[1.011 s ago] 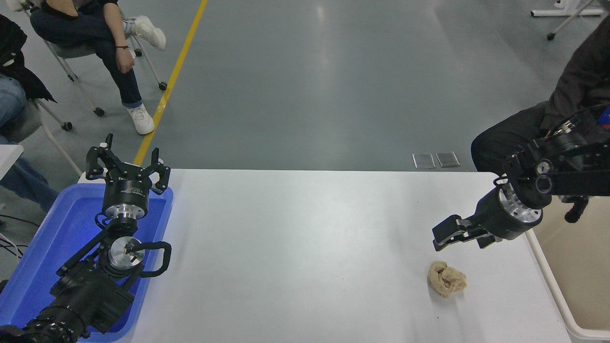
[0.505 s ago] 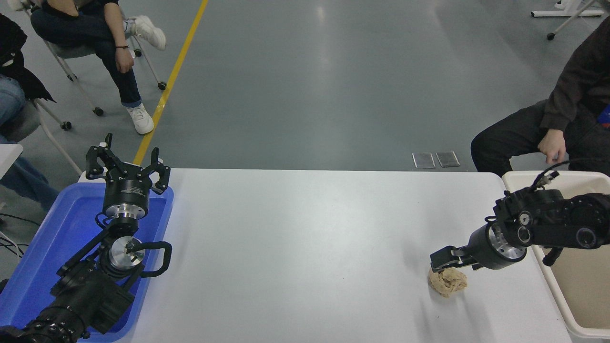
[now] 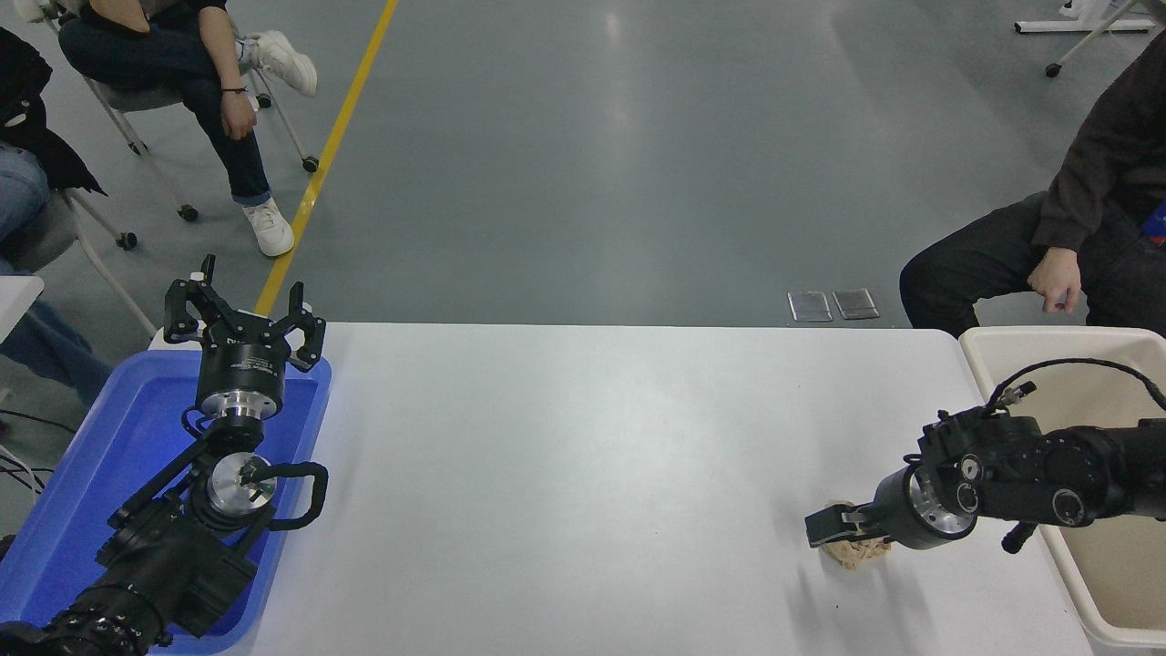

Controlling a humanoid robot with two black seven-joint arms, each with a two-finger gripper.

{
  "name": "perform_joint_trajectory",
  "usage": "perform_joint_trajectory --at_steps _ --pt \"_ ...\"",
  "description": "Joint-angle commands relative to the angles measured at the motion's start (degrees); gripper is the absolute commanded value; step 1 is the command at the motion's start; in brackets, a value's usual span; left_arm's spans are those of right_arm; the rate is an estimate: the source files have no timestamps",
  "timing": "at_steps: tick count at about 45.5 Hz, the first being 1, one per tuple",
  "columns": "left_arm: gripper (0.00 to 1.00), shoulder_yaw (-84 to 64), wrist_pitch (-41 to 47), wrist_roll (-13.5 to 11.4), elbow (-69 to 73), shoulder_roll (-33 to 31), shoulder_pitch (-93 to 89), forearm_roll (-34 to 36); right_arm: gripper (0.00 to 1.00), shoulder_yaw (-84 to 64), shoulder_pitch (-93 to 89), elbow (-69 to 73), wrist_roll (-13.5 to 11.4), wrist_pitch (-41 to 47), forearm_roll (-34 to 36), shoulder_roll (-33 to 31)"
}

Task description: Pick up paper ball place in dustbin

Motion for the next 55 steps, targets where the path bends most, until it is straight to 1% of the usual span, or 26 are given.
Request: perform_joint_trajectory --at_steps 1,5,6,8,9,11,18,21,25,34,41,48,55 --pt "0.99 0.0 0.0 0.0 0.0 0.0 0.0 0.0 0.59 0.6 -1.5 -1.9 0.1 -2.0 -1.6 1.2" --pt "0.99 0.0 0.0 0.0 0.0 0.0 0.0 0.0 0.40 0.6 -1.5 -2.4 0.2 -2.3 -2.3 1.5" --pt "0.99 0.0 0.0 0.0 0.0 0.0 0.0 0.0 0.33 0.6 -1.5 -2.4 0.2 -2.3 -2.4 1.5" --pt "0.99 0.0 0.0 0.0 0.0 0.0 0.0 0.1 0.09 0.5 -1.5 -2.5 0.3 -2.3 -2.4 1.5" --pt "0.99 0.0 0.0 0.0 0.0 0.0 0.0 0.0 0.03 0.5 -1.4 -2.5 0.4 -2.3 -2.4 1.5" --pt "0.99 0.0 0.0 0.0 0.0 -0.1 0.0 0.0 0.00 0.5 -1.3 -2.5 0.8 -2.2 -2.4 1.5" --pt "0.99 0.0 0.0 0.0 -0.1 0.0 0.0 0.0 0.00 -0.4 1.5 -1.4 1.4 -1.5 -2.4 0.4" --pt "0.99 0.0 0.0 0.0 0.0 0.0 0.0 0.1 0.00 -1.9 5.1 0.5 1.9 -0.4 -2.5 -2.1" --pt "0.99 0.0 0.0 0.0 0.0 0.0 0.0 0.1 0.00 -5.8 12.3 5.2 2.3 0.8 -2.5 -5.3" --pt "0.99 0.0 0.0 0.1 0.0 0.0 0.0 0.1 0.00 -15.9 34.1 18.3 2.5 7.3 -0.8 -9.8" --pt "0.99 0.0 0.0 0.0 -0.1 0.0 0.0 0.0 0.00 -23.3 50.5 22.5 3.5 15.8 1.8 -10.0" --pt "0.99 0.0 0.0 0.0 0.0 0.0 0.0 0.1 0.00 -29.2 64.5 26.3 3.5 21.0 5.5 -8.7" --pt "0.99 0.0 0.0 0.0 0.0 0.0 0.0 0.0 0.00 -31.7 69.6 27.9 3.5 23.3 6.9 -7.9"
